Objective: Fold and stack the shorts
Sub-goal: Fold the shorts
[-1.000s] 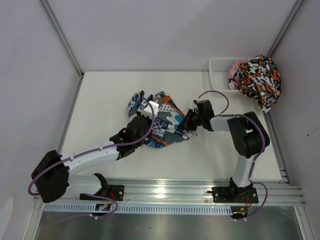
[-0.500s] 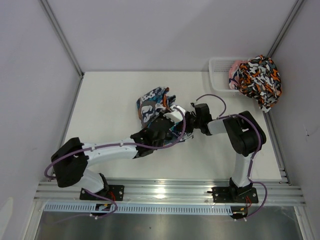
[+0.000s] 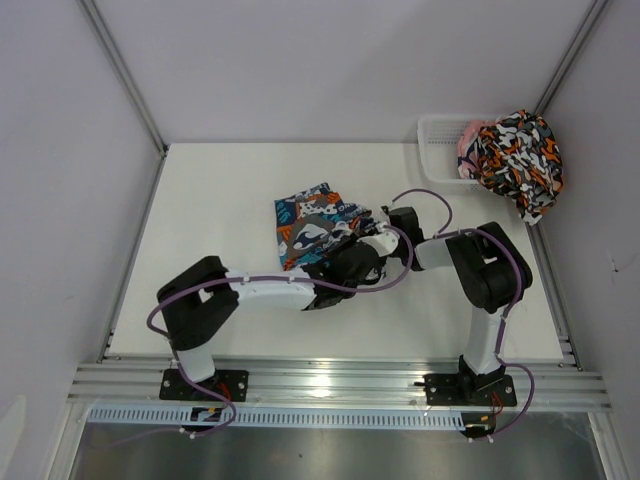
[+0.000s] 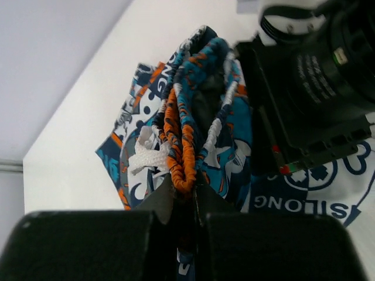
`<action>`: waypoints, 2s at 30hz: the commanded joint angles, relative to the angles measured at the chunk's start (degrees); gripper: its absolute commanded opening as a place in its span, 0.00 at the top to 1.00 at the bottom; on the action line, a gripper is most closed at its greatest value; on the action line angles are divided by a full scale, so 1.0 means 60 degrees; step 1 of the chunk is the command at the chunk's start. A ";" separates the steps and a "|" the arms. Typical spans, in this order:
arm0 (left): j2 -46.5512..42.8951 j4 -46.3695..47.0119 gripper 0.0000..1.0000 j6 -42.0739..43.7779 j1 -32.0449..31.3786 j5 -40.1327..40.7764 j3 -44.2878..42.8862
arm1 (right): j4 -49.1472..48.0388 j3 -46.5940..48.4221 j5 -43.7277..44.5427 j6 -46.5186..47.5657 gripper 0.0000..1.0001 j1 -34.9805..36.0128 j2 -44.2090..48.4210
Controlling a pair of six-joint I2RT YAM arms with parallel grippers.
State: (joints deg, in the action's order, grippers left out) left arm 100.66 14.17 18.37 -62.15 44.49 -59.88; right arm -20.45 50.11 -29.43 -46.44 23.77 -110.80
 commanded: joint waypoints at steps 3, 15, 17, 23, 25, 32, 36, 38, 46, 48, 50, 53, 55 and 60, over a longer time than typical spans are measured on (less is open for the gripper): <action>0.0801 -0.1159 0.71 -0.1053 -0.0188 0.0117 -0.0889 | 0.0859 0.0349 0.0247 0.0342 1.00 -0.0050 0.0025; -0.3356 -0.1235 0.01 -0.4656 0.1230 -0.4614 0.0719 | 0.1504 0.0819 0.0013 0.1088 0.98 -0.0475 0.0201; -0.3753 -0.1292 0.01 -0.5067 0.1626 -0.5172 0.1042 | 0.1387 0.0819 -0.0075 0.1205 0.98 -0.0504 0.0274; -0.3652 -0.1148 0.01 -0.5288 0.2053 -0.5393 0.1716 | 0.1547 0.1154 -0.0149 0.1352 0.96 -0.0446 0.0347; -0.3521 -0.0797 0.01 -0.5391 0.2053 -0.5539 0.2126 | 0.1650 0.1272 -0.0148 0.1455 0.95 -0.0373 0.0333; -0.3257 0.0113 0.01 -0.5376 0.2053 -0.5584 0.3007 | 0.2645 0.2136 0.0144 0.2216 0.92 -0.0124 0.0567; -0.2979 0.0011 0.01 -0.5318 0.2038 -0.5613 0.2744 | 0.3027 0.2912 -0.0059 0.2509 0.91 -0.0050 0.0509; -0.2920 0.0069 0.02 -0.5303 0.2024 -0.5657 0.2699 | 0.3027 0.3308 -0.0221 0.2611 0.91 -0.0036 0.0406; -0.2525 -0.0106 0.05 -0.4908 0.1658 -0.5132 0.2261 | 0.1728 0.4100 -0.1990 0.2291 0.89 -0.0196 -0.0399; -0.2437 -0.0282 0.05 -0.4805 0.1467 -0.4955 0.1998 | 0.1548 0.4144 -0.2257 0.2027 0.89 -0.0357 -0.0751; -0.2261 -0.0413 0.05 -0.4834 0.1379 -0.4648 0.1894 | 0.2014 0.4013 -0.2024 0.2099 0.89 -0.0387 -0.0737; -0.2202 -0.0312 0.05 -0.4922 0.1364 -0.4617 0.1922 | 0.2177 0.3414 -0.1471 0.2319 0.80 -0.0387 -0.0067; -0.2216 -0.0093 0.05 -0.4951 0.1364 -0.4675 0.2127 | 0.2527 0.2930 -0.1190 0.2363 0.60 -0.0460 0.0272; -0.2611 0.0391 0.05 -0.4981 0.1364 -0.5070 0.2450 | 0.2573 0.1905 -0.1144 0.1808 0.42 -0.1119 0.1282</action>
State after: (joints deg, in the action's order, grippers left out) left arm 87.07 12.67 -11.55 -53.78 14.79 -45.87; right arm -4.82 63.44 -36.86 -34.02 19.53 -109.34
